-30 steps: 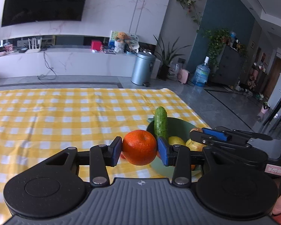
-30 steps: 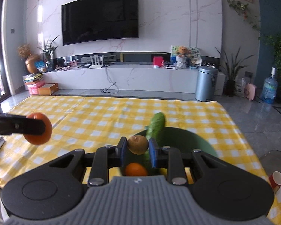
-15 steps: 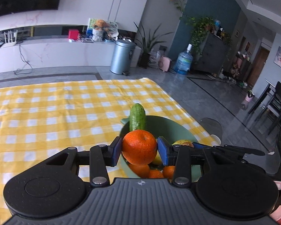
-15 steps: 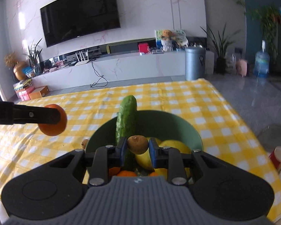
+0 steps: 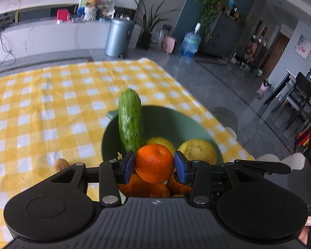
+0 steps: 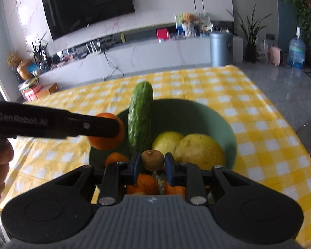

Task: Organize fruits
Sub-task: 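Carry the mandarin in the left tool while the right tool carries the kiwi over the colander, then open the left tool dropping the mandarin while the right tool releases the kiwi into the colander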

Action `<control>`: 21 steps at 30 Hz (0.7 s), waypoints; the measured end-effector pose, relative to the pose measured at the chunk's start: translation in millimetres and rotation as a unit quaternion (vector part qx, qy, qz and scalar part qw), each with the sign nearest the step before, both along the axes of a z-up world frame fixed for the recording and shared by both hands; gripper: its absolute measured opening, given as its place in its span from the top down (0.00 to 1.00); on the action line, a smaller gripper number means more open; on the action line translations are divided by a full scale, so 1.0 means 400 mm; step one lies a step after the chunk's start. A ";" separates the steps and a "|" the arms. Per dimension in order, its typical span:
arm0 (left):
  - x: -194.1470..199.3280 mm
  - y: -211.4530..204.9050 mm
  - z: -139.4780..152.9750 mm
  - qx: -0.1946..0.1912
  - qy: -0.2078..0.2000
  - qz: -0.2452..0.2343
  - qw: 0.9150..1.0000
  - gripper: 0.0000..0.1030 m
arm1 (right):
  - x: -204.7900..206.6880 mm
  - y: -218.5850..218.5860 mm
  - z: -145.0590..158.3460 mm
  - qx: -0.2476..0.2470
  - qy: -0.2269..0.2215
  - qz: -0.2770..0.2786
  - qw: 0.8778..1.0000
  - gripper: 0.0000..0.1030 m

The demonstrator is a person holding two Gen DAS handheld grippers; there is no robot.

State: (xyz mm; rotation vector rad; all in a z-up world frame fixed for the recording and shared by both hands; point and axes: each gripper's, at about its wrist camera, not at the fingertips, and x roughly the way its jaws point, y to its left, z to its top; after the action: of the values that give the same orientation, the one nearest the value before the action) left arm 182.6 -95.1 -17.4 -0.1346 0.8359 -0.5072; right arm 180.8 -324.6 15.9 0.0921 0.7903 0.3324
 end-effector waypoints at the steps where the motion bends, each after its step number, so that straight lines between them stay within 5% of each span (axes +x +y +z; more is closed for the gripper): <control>1: 0.005 -0.002 -0.008 0.000 0.006 0.000 1.000 0.55 | 0.001 0.002 -0.004 -0.003 0.004 0.001 1.000 0.79; 21: 0.017 -0.020 -0.045 -0.005 0.032 0.000 0.999 0.54 | 0.014 0.010 -0.017 -0.019 0.027 0.003 0.999 0.78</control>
State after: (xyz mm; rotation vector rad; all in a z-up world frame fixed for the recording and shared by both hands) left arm 189.6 -102.9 -35.6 -0.1606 0.8960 -0.5101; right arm 186.3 -320.7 8.9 0.0638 0.8508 0.3216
